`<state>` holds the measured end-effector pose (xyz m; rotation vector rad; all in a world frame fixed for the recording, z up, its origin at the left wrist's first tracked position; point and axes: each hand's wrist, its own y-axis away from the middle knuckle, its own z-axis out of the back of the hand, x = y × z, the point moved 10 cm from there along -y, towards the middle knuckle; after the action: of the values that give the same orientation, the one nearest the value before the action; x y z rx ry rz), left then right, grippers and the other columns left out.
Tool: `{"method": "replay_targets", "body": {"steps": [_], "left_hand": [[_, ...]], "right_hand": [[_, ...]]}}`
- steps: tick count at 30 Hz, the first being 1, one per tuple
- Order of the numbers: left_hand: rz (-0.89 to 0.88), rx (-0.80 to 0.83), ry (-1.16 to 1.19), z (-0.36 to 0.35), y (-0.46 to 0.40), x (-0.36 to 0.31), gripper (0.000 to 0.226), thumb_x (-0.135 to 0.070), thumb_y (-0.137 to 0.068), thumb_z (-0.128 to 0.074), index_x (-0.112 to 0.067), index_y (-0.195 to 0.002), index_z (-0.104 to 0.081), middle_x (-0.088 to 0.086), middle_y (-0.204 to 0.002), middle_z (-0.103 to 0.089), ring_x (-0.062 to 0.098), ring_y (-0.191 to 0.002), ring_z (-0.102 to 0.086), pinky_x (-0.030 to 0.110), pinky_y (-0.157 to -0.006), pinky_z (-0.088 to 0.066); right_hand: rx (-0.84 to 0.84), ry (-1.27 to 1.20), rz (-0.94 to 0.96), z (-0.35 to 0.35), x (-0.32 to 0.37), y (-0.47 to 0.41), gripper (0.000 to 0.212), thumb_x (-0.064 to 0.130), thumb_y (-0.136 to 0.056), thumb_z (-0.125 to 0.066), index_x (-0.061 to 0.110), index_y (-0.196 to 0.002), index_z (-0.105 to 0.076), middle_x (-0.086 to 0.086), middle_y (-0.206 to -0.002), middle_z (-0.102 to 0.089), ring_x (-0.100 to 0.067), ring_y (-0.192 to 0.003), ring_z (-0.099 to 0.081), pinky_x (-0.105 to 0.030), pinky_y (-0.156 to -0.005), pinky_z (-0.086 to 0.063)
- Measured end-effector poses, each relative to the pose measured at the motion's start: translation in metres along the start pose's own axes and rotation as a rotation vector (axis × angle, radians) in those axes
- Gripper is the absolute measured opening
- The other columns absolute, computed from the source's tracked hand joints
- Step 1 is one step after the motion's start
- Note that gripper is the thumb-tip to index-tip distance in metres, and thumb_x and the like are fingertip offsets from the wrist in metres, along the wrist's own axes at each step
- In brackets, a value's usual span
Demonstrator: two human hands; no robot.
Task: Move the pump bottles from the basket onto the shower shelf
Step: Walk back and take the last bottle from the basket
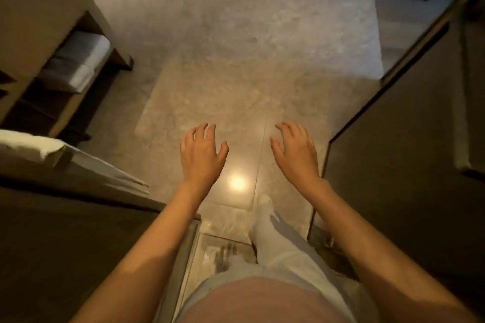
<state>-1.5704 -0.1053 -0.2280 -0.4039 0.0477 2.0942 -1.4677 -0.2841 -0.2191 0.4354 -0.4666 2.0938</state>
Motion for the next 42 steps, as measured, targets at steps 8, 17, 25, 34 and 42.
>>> {"method": "replay_targets", "body": {"steps": [8, 17, 25, 34, 42], "left_hand": [[0.228, -0.047, -0.042, 0.034, -0.15, 0.017, 0.049, -0.035, -0.09, -0.05, -0.008, -0.131, -0.049, 0.012, -0.134, -0.052, 0.032, -0.124, -0.045, 0.042, -0.105, -0.03], [0.439, -0.014, -0.11, 0.022, -0.226, 0.113, 0.047, -0.035, -0.09, -0.049, -0.008, -0.128, -0.051, 0.014, -0.131, -0.054, 0.033, -0.119, -0.046, 0.043, -0.101, -0.033], [0.574, -0.088, -0.186, 0.065, -0.35, 0.234, 0.051, -0.038, -0.092, -0.047, -0.011, -0.136, -0.045, 0.013, -0.139, -0.047, 0.032, -0.129, -0.04, 0.046, -0.108, -0.029], [0.828, -0.059, -0.181, 0.076, -0.43, 0.356, 0.05, -0.034, -0.094, -0.042, -0.012, -0.139, -0.042, 0.012, -0.144, -0.043, 0.031, -0.132, -0.037, 0.044, -0.109, -0.027], [1.176, -0.242, -0.181, 0.125, -0.513, 0.429, 0.046, -0.029, -0.089, -0.042, -0.008, -0.128, -0.055, 0.016, -0.131, -0.056, 0.036, -0.117, -0.052, 0.047, -0.097, -0.04]], "right_hand": [[0.051, -0.007, 0.199, -0.011, 0.03, -0.193, 0.036, 0.023, -0.089, -0.053, 0.002, -0.118, -0.057, -0.017, -0.117, -0.06, -0.035, -0.114, -0.053, -0.044, -0.096, -0.041], [0.282, -0.013, 0.387, -0.118, 0.099, -0.305, 0.033, 0.021, -0.089, -0.055, 0.003, -0.116, -0.058, -0.017, -0.117, -0.059, -0.035, -0.114, -0.051, -0.044, -0.093, -0.041], [0.248, -0.008, 0.648, -0.185, 0.255, -0.47, 0.036, 0.024, -0.09, -0.051, 0.003, -0.119, -0.057, -0.017, -0.119, -0.06, -0.036, -0.117, -0.051, -0.044, -0.097, -0.04], [0.441, -0.058, 0.842, -0.286, 0.363, -0.57, 0.04, 0.025, -0.094, -0.048, 0.003, -0.128, -0.051, -0.017, -0.126, -0.056, -0.033, -0.121, -0.048, -0.043, -0.101, -0.038], [0.569, -0.129, 1.096, -0.337, 0.486, -0.69, 0.043, 0.019, -0.089, -0.055, -0.001, -0.127, -0.051, -0.02, -0.124, -0.057, -0.035, -0.116, -0.052, -0.044, -0.097, -0.042]]}}
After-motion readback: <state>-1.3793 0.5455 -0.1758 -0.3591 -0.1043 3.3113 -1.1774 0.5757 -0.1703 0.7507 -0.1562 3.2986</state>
